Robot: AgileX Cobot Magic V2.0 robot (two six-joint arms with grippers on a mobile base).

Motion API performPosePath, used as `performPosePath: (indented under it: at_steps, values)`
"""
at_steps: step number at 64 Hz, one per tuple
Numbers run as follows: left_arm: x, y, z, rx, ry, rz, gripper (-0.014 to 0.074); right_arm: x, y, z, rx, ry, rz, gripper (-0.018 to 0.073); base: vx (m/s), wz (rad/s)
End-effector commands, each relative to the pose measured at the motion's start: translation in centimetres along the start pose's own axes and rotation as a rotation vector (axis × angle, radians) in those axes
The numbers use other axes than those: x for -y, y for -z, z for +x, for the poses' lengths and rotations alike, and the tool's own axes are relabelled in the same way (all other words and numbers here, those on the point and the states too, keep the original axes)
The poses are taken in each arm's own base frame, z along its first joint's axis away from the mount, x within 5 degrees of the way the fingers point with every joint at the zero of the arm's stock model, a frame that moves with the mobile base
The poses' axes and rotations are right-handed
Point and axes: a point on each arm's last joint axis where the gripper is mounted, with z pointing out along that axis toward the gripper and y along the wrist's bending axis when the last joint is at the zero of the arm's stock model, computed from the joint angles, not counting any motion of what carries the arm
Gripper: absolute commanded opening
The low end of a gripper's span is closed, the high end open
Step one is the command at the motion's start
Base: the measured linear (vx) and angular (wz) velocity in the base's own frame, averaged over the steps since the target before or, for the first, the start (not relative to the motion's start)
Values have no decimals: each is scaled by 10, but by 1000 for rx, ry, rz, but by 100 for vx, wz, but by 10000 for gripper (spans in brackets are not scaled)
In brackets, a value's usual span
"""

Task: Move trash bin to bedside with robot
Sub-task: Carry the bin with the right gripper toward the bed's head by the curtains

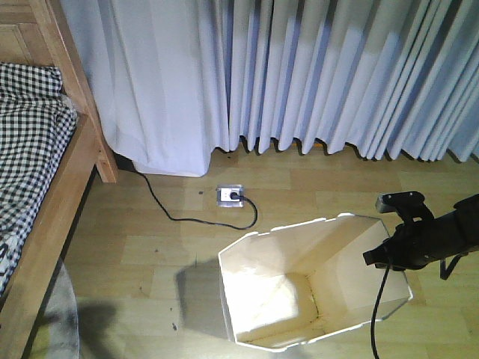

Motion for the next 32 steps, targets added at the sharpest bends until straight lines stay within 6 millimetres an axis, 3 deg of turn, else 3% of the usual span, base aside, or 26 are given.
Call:
performPosePath:
  at_steps: [1,32]
  values:
    - [1,1,-5,76,6,11,-6,-13,18,-17,99,-24,-121,-3,19,4]
    - [1,1,-5,76,6,11,-6,-13,18,-17,99,-24,-121,-3,20,4]
